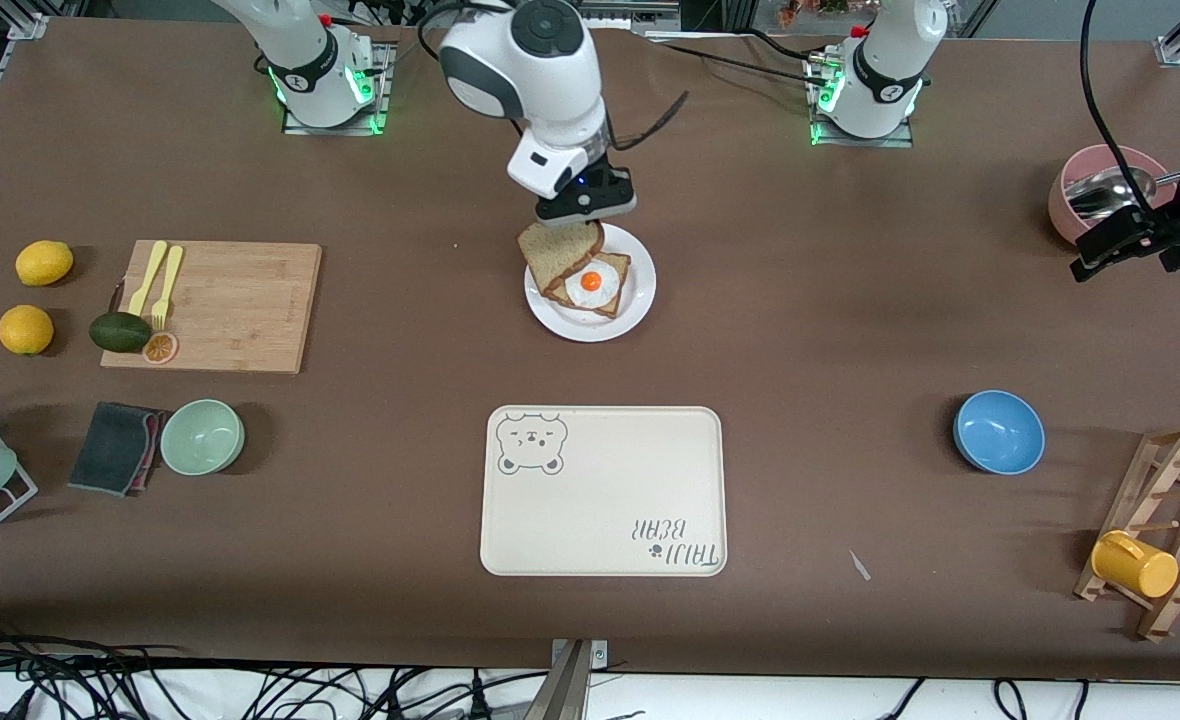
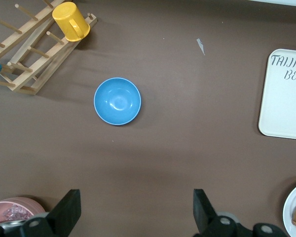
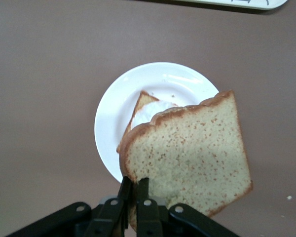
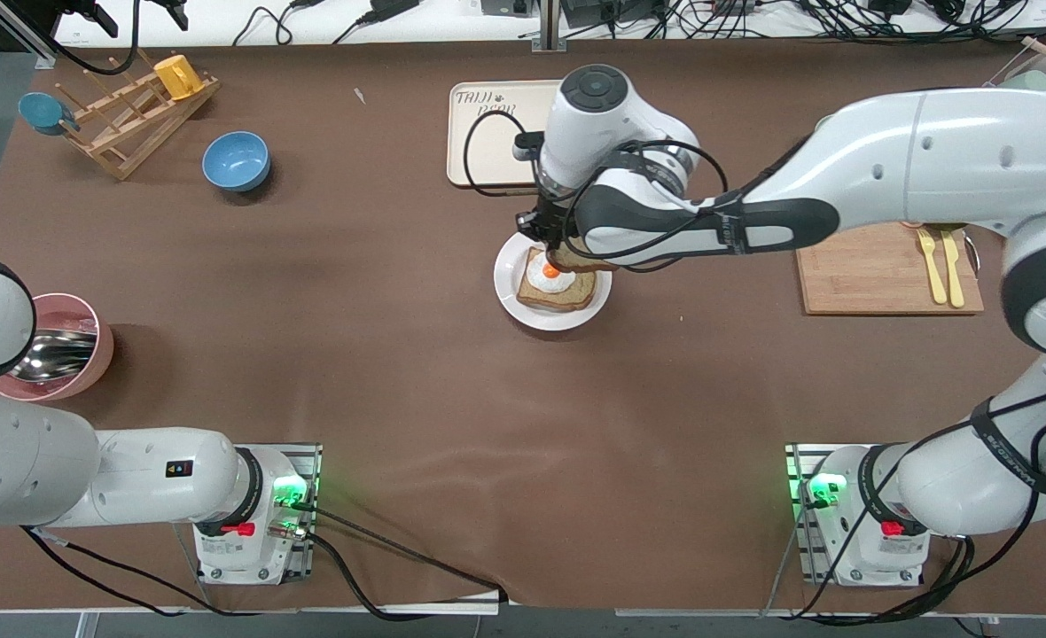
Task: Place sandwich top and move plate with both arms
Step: 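Lower the bread slice onto the egg-topped bread with the right gripper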
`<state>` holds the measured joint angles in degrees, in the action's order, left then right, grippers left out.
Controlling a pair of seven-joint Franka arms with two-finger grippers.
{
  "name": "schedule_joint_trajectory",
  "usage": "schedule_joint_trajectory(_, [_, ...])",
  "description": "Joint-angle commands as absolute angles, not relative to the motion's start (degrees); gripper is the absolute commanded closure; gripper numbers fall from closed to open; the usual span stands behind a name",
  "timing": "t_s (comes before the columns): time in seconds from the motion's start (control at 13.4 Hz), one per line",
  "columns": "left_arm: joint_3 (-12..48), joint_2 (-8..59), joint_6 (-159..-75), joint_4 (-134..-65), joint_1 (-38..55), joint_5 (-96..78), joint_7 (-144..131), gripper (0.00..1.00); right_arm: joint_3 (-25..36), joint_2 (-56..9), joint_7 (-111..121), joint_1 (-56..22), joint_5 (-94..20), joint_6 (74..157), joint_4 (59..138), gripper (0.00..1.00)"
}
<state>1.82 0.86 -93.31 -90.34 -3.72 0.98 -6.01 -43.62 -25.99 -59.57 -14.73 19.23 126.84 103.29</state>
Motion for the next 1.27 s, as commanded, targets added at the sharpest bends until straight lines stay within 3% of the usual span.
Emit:
schedule_joint_trajectory(0.0, [1.93,0.44,-92.20,-89.74,-3.87,-0.53,-5.89,0.00,-43.33,-31.99,-69.31,-16.52,24.60,124.19,97.13,1.00])
schedule_joint_trajectory(0.37, [1.93,0.44,-92.20,-89.74,-3.87,-0.53,-5.89,0.00,-41.92,-34.18,-80.93,-18.62,26.28,121.31,94.05,1.00])
schedule_joint_trajectory(0.75, [1.93,0.44,-92.20,-89.74,-3.87,-0.53,-5.89,0.00,-33.94,-37.88,-83.15,-28.37,26.46,121.11,89.74,1.00])
schedule_joint_trajectory(0.97, [1.93,0.44,-92.20,-89.74,-3.87,-0.53,-5.89,0.00,-33.57,-38.67,-82.97,-28.48,25.66,121.11,89.74,1.00])
schedule_joint_trajectory(1.05, [1.93,0.44,-92.20,-89.74,-3.87,-0.53,-5.89,0.00,-33.66,-39.02,-82.79,-28.22,25.66,121.11,89.74,0.94])
schedule_joint_trajectory(1.12, [1.93,0.44,-92.20,-89.65,-3.87,-0.53,-5.89,0.00,-33.58,-39.02,-82.01,-28.21,26.19,121.11,89.74,0.45])
schedule_joint_trajectory(1.19, [1.93,0.44,-92.20,-89.74,-3.87,-0.53,-5.89,0.00,-33.57,-39.28,-81.83,-28.21,26.28,121.20,89.74,0.23])
